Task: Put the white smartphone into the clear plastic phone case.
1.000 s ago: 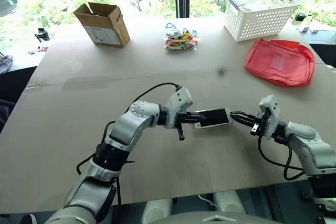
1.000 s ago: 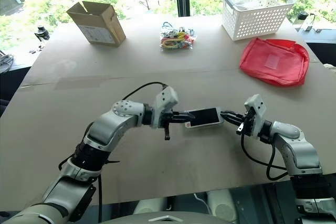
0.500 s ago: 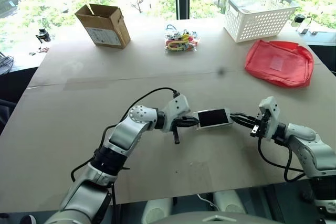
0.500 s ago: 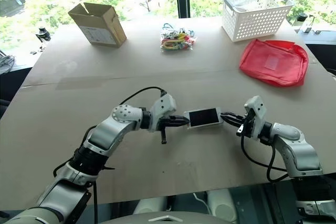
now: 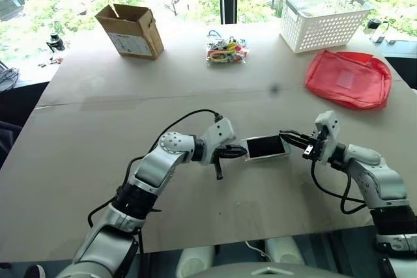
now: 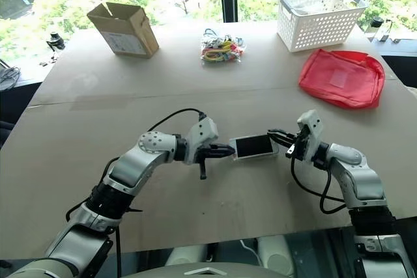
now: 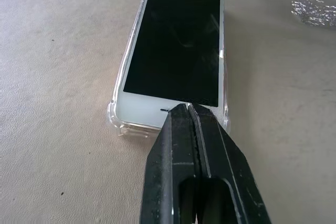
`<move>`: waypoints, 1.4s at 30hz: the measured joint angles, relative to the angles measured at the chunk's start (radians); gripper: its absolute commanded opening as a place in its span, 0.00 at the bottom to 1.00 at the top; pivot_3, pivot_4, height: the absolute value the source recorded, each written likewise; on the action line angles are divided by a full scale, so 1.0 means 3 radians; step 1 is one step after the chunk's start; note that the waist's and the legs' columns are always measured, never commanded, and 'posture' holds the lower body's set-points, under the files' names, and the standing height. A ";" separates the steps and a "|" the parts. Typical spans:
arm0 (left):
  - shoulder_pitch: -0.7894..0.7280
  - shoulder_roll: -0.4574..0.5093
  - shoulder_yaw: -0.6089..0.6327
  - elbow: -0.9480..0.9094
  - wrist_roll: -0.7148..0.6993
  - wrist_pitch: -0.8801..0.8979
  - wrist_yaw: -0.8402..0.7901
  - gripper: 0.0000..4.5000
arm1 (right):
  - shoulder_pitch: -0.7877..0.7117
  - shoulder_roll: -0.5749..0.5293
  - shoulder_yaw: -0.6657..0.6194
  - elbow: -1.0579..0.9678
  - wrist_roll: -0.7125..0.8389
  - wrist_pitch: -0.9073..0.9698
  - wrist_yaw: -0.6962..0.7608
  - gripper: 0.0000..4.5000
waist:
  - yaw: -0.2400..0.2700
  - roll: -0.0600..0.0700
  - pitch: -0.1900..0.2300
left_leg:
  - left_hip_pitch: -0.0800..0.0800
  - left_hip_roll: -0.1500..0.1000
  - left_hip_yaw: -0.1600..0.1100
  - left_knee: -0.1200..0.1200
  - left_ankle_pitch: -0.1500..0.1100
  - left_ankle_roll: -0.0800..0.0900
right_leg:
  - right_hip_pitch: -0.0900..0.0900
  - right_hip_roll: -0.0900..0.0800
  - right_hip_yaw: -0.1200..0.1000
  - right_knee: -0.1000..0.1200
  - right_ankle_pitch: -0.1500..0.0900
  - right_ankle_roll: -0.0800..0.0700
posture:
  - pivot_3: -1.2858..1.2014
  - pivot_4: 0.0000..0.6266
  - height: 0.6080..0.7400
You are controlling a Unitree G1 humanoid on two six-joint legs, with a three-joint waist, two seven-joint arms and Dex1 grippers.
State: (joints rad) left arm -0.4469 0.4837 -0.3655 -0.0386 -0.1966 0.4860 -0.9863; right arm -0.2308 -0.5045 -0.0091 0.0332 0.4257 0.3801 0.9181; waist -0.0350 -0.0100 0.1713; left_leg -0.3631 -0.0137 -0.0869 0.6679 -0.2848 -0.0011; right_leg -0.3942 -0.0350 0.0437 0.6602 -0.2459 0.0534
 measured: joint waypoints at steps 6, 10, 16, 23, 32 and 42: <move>0.0037 0.0007 0.0002 -0.0015 0.0003 0.0008 0.0014 0.00 | 0.0016 -0.0069 0.0083 0.0157 -0.0150 -0.0265 0.0084 0.01 | 0.0001 -0.0006 -0.0022 | 0.0007 0.0000 -0.0002 0.0000 0.0000 0.0000 | 0.0007 0.0000 -0.0001 0.0000 -0.0001 0.0000 | 0.52 0.24 1.00; 0.0060 0.0012 0.0003 -0.0043 0.0004 0.0021 0.0020 0.00 | 0.0050 -0.0076 0.0111 0.0189 -0.0173 -0.0338 0.0122 0.01 | 0.0003 -0.0012 -0.0033 | 0.0010 0.0000 -0.0005 0.0000 0.0000 0.0000 | 0.0013 0.0001 -0.0004 -0.0003 -0.0001 0.0001 | 0.52 0.24 1.00; 0.0069 0.0050 0.0005 -0.0047 0.0014 0.0045 0.0023 0.00 | 0.0163 -0.0088 0.0117 0.0162 -0.0166 -0.0346 0.0202 0.01 | 0.0003 -0.0027 -0.0066 | 0.0025 0.0001 -0.0010 -0.0003 -0.0001 0.0000 | 0.0032 0.0001 -0.0008 -0.0012 -0.0007 0.0009 | 0.52 0.24 1.00; 0.0083 0.0076 0.0007 -0.0027 0.0052 0.0078 0.0028 0.00 | 0.0180 -0.0093 0.0163 0.0182 -0.0215 -0.0342 0.0249 0.01 | 0.0001 -0.0039 -0.0083 | 0.0056 0.0009 -0.0007 -0.0013 -0.0001 0.0000 | 0.0061 0.0001 -0.0005 -0.0019 -0.0021 0.0004 | 0.52 0.24 1.00; 0.0072 0.0036 0.0194 -0.0045 -0.0021 0.0180 0.0080 0.00 | -0.0008 0.0034 0.0261 0.0452 -0.0334 -0.0400 0.0254 0.01 | -0.0029 -0.0065 -0.0104 | 0.0063 0.0023 -0.0001 -0.0015 -0.0001 0.0000 | 0.0062 0.0005 -0.0002 -0.0018 -0.0021 0.0004 | 0.52 0.24 1.00; 0.0062 0.0167 0.0335 -0.0172 -0.0039 0.0233 0.0100 0.00 | -0.0084 -0.0020 0.0361 0.0476 -0.0421 -0.0338 0.0269 0.01 | -0.0031 -0.0082 -0.0116 | 0.0067 0.0026 0.0000 -0.0020 -0.0002 -0.0001 | 0.0060 0.0005 -0.0002 -0.0021 -0.0022 0.0003 | 0.52 0.24 1.00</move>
State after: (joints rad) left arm -0.4283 0.5338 -0.2651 -0.0901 -0.2084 0.5558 -0.9562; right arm -0.2559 -0.5105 0.0993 0.1760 0.2993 0.2786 0.9987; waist -0.0442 -0.0347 0.1365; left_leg -0.3430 -0.0058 -0.0870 0.6618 -0.2853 -0.0015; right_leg -0.3762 -0.0335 0.0432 0.6537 -0.2524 0.0543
